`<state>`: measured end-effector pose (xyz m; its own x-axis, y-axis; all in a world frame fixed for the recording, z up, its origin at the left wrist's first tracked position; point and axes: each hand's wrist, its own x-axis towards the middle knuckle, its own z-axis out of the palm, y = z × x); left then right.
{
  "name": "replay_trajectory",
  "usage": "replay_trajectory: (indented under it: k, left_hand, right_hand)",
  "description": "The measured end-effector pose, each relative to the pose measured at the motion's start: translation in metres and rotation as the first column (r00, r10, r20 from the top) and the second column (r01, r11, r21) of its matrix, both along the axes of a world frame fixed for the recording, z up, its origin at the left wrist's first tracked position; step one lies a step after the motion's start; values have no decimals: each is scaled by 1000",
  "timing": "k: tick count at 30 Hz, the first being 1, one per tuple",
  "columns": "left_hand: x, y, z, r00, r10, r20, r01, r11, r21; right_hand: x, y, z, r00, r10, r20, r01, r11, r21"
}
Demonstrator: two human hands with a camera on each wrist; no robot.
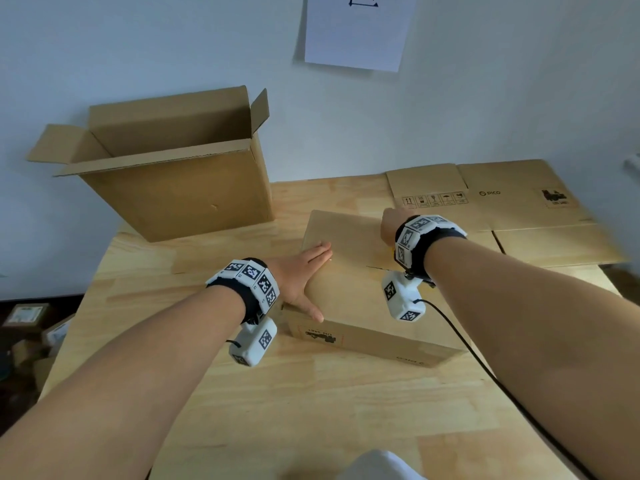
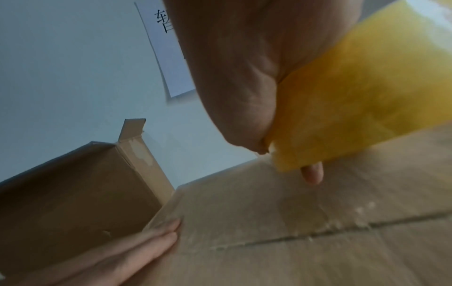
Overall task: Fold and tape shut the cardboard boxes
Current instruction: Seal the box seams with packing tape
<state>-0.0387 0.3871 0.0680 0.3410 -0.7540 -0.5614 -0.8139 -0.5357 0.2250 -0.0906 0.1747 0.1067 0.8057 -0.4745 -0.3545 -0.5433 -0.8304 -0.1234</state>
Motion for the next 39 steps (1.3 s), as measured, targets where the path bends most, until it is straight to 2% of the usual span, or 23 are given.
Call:
replay_trajectory:
  k: [5, 10, 16, 19, 22, 25, 28, 30, 31, 34, 36, 39]
  left_hand:
    - [-1, -1, 3, 1000, -6, 5, 6, 1000, -25]
    - [-1, -1, 3, 1000, -9, 17, 9, 1000, -29]
    - [-1, 1, -1, 1000, 12, -25, -13, 999, -50]
    - [-3, 6, -5, 996, 67, -60, -72, 994, -81]
    - [-8, 12, -11, 970, 221, -103, -231, 968, -99]
    - [-9, 13, -14, 887, 443, -135, -459, 877, -141]
    - [-8, 7, -19, 799, 552, -239, -593, 790, -157]
    - [-9, 6, -27, 717, 621, -317, -687, 706, -172]
    - [-10, 6, -32, 663, 643, -384, -736, 654, -176]
    - [-15, 9, -45, 438, 615, -656, -873, 465, -147]
    - [-16, 10, -52, 383, 597, -705, -903, 401, -150]
    - [-18, 8, -55, 355, 607, -711, -923, 347, -165]
  right_hand:
    - [4, 11, -16, 996, -62, -57, 61, 998, -24]
    - [3, 9, -18, 997, -54, -61, 50, 996, -68]
    - [6, -1, -15, 994, -21, -103, 17, 999, -38]
    - [3, 1, -18, 995, -20, -97, 14, 998, -63]
    - [1, 4, -22, 994, -32, -105, 24, 997, -77]
    - [0, 5, -22, 994, -40, -101, 33, 997, -69]
    - [-3, 3, -24, 996, -40, -84, 34, 997, -67]
    - [-5, 3, -25, 997, -42, -66, 38, 998, -48]
    - [-6, 2, -26, 997, -40, -60, 38, 999, -37]
    - [-7, -1, -27, 999, -24, -29, 23, 1000, -6]
    - [-8, -1, -28, 1000, -24, -20, 24, 1000, 3]
    - [-9, 0, -28, 999, -33, -16, 33, 999, 12]
